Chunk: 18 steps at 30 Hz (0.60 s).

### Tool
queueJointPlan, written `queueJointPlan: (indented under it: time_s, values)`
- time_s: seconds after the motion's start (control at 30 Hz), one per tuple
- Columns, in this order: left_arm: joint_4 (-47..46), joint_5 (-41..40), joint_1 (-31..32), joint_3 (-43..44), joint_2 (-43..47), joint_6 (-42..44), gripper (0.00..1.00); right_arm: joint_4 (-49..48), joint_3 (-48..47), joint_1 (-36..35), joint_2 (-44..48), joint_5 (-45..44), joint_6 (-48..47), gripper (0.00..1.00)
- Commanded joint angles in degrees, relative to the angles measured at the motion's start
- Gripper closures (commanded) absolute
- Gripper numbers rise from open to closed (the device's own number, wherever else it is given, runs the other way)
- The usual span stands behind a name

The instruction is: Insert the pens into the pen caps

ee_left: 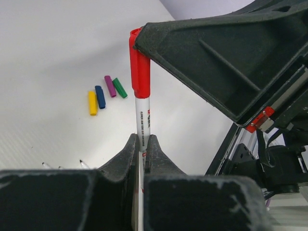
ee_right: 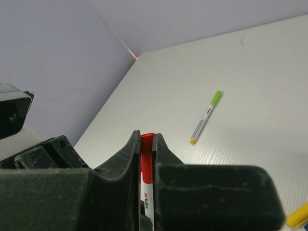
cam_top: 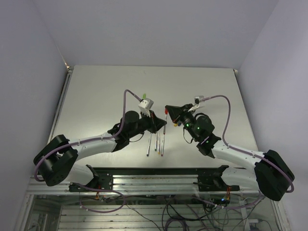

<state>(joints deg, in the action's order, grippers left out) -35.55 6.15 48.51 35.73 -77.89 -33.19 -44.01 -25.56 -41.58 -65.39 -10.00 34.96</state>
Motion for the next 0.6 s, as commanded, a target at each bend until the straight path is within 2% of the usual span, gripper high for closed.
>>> queueJointPlan:
  time_s: [0.0, 0.33, 0.43, 0.57]
  values:
    - [-15.68, -7.86, -2.63, 3.97, 4.89, 1.55, 0.93, 14.17, 1.87, -4.00, -3.15, 5.58, 0.02, 1.00]
    - [-8.09, -6.83, -2.64, 1.07, 4.38, 0.84, 0.93, 18.89, -9.51, -4.14, -3.05, -2.85, -6.33, 0.99]
    - [-5.24, -7.95, -2.63, -0.86, 4.26, 0.78, 0.93, 19.23, -12.39, -4.19, -1.83, -5.60, -8.12, 0.81]
    - [-1.24, -10.40, -2.64, -1.72, 3.65, 1.59, 0.93, 19.23, -14.20, -4.15, 2.10, -8.51, -9.39, 0.66]
